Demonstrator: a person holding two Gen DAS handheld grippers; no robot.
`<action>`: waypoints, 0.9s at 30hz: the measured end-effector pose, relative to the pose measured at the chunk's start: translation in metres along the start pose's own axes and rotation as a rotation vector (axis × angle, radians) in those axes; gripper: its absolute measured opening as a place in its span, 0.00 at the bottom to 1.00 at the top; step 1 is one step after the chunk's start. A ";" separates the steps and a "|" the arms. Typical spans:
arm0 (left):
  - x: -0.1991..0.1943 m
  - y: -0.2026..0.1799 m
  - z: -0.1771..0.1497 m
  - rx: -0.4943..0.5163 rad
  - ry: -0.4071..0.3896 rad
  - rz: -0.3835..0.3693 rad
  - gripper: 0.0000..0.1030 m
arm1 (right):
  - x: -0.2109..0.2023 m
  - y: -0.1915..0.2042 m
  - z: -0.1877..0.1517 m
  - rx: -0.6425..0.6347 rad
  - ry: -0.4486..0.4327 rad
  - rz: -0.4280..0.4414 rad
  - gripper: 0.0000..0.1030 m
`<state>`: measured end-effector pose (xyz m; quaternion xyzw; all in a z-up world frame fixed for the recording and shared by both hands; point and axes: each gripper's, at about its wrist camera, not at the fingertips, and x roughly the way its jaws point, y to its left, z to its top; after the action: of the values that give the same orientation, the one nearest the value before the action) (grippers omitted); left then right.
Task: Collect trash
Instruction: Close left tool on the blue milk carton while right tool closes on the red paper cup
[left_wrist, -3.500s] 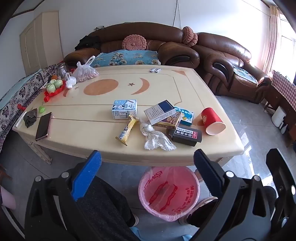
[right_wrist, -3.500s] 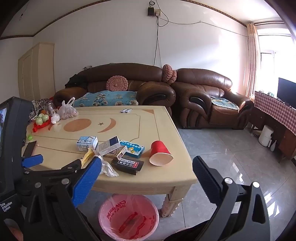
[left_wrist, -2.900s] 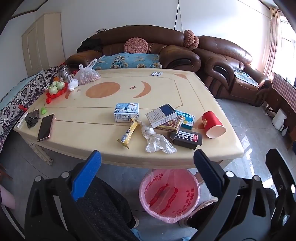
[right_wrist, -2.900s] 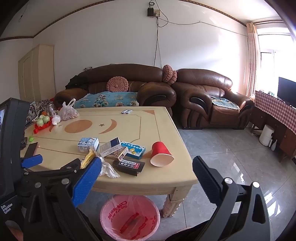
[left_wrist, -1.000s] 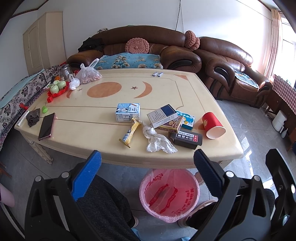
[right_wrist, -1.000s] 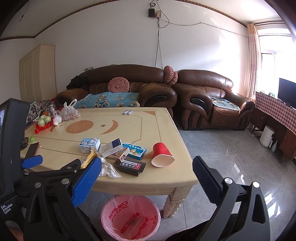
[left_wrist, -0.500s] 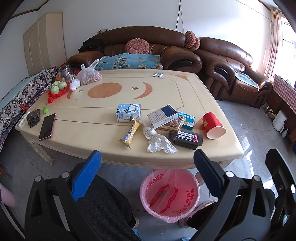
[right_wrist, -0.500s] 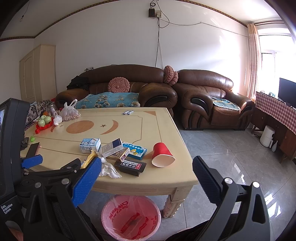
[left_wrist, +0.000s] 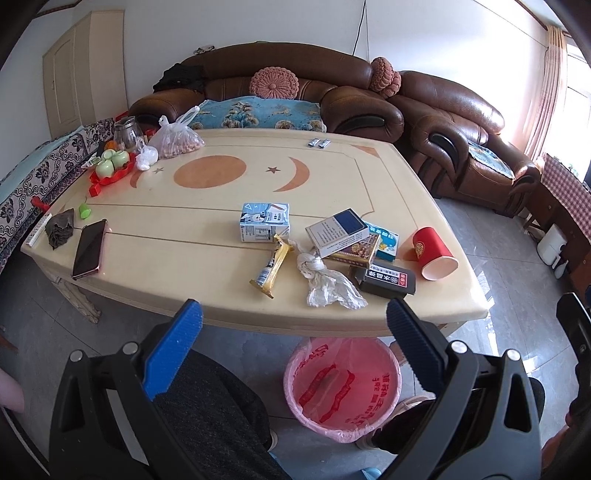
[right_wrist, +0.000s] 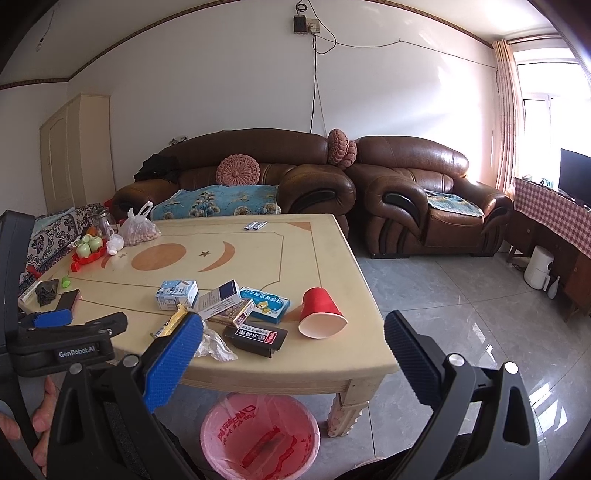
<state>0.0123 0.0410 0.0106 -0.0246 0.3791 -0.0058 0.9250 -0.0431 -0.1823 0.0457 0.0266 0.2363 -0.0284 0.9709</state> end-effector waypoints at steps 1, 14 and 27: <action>0.001 0.003 0.001 0.002 0.000 0.005 0.95 | 0.003 -0.002 0.000 0.002 0.003 0.003 0.93; 0.035 0.017 0.020 0.064 0.062 -0.003 0.95 | 0.055 -0.023 -0.002 0.015 0.062 -0.004 0.93; 0.078 0.024 0.042 0.026 0.138 -0.031 0.95 | 0.107 -0.037 0.004 0.028 0.123 -0.007 0.93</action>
<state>0.0973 0.0644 -0.0152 -0.0181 0.4414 -0.0269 0.8967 0.0507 -0.2243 -0.0012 0.0410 0.2952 -0.0335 0.9540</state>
